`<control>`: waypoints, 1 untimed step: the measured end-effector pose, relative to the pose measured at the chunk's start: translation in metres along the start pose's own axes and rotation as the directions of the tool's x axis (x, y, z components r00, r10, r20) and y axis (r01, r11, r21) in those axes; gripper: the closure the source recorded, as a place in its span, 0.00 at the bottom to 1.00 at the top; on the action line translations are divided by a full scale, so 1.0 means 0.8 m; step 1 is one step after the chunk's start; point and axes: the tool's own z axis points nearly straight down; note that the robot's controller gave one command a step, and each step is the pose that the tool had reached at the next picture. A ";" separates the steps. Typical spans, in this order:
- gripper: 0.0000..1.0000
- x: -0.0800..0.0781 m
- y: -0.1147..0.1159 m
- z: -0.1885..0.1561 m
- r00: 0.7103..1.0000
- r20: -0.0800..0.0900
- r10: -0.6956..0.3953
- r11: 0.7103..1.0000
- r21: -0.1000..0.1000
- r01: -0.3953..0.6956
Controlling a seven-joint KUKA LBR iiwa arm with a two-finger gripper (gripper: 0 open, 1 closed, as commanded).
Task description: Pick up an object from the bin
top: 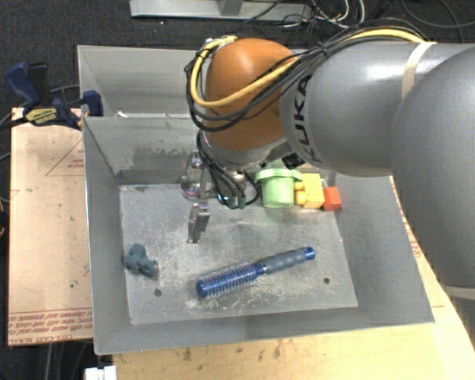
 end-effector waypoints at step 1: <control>0.00 0.051 -0.064 0.032 0.995 0.001 0.100 0.995 0.002 -0.100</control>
Offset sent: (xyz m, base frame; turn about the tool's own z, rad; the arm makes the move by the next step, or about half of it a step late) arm -0.0389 -0.0491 -0.0236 0.0991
